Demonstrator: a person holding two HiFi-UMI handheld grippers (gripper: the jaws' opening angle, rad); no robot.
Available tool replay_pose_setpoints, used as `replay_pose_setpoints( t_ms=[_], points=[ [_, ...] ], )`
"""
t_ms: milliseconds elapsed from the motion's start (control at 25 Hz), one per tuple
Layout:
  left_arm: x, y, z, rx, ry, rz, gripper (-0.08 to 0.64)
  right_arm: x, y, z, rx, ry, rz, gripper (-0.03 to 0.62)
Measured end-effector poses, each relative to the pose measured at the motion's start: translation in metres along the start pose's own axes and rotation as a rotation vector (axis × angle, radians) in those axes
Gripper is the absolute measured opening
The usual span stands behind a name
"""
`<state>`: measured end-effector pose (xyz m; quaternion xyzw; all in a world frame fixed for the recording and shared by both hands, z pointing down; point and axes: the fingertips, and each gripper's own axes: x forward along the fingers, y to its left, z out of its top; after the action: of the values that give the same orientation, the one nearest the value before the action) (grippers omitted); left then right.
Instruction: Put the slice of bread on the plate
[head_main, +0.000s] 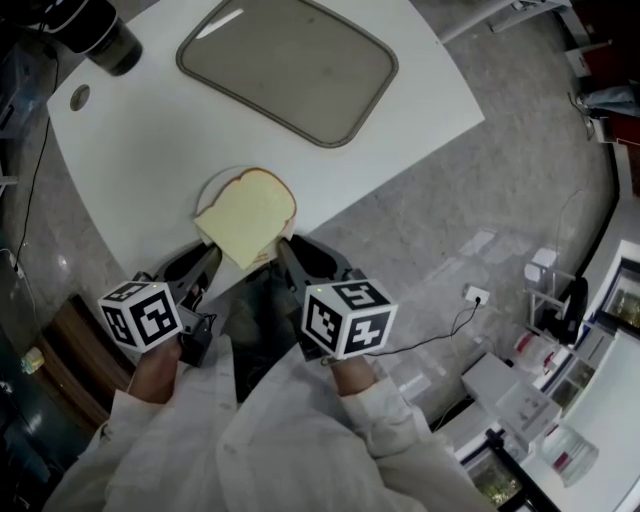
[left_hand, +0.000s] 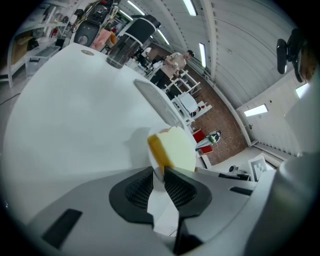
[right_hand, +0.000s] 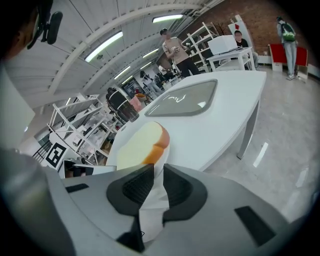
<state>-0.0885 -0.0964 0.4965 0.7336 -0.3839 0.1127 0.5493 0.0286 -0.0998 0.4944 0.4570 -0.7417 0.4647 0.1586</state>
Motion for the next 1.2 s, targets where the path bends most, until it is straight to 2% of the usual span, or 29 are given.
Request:
replay_pose_setpoints(
  t_ms=[440, 640, 1200],
  points=[
    [0.011, -0.011, 0.02, 0.035, -0.002, -0.024, 0.067, -0.001, -0.005, 0.024, 0.027, -0.045, 0.02, 0.065],
    [0.025, -0.017, 0.048, 0.054, -0.036, 0.007, 0.067, 0.011, -0.013, 0.054, -0.01, -0.03, 0.053, 0.066],
    [0.084, -0.049, 0.123, -0.026, -0.159, 0.073, 0.067, 0.04, -0.054, 0.163, -0.102, 0.046, 0.16, 0.064]
  ],
)
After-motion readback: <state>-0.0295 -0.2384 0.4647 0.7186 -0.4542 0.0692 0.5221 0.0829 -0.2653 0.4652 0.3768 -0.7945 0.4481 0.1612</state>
